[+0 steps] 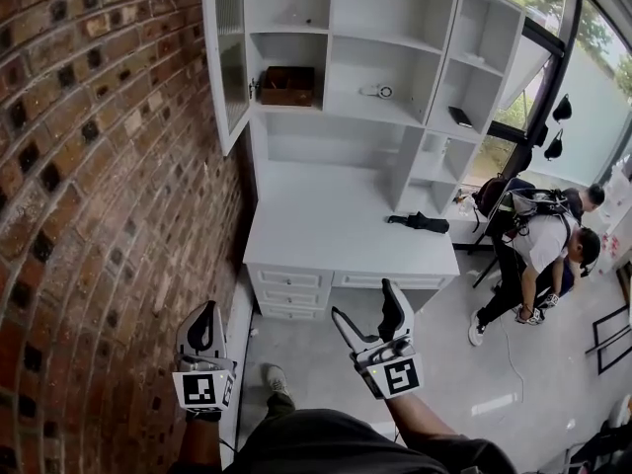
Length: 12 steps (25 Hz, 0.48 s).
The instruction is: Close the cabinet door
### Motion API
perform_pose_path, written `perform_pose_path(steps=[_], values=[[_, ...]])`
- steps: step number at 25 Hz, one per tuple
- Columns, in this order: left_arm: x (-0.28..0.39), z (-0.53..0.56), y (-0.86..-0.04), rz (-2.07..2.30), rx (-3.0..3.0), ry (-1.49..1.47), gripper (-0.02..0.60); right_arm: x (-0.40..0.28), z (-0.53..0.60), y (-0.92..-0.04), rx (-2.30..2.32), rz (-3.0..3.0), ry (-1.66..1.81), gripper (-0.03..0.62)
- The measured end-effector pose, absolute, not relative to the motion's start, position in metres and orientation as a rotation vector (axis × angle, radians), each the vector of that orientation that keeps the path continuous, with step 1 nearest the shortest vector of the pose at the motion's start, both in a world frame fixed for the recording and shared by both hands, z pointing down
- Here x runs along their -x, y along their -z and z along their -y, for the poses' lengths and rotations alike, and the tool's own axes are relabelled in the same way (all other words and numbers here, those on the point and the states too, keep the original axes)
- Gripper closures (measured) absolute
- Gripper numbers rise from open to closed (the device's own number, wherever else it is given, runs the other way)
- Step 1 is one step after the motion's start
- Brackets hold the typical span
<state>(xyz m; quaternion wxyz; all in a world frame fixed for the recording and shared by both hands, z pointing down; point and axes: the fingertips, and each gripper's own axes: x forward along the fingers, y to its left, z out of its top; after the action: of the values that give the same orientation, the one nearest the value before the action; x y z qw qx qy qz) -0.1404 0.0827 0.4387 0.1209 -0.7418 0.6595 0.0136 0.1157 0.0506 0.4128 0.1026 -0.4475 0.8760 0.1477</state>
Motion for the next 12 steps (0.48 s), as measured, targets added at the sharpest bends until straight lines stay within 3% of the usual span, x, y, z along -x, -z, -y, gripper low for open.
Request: perform_pose_path(steps=[12], values=[[0.191,0.049,-0.431,-1.899,2.182,-0.107,0.580,-0.056,0.084,-0.391,1.349,-2.567,-0.481,0.175]])
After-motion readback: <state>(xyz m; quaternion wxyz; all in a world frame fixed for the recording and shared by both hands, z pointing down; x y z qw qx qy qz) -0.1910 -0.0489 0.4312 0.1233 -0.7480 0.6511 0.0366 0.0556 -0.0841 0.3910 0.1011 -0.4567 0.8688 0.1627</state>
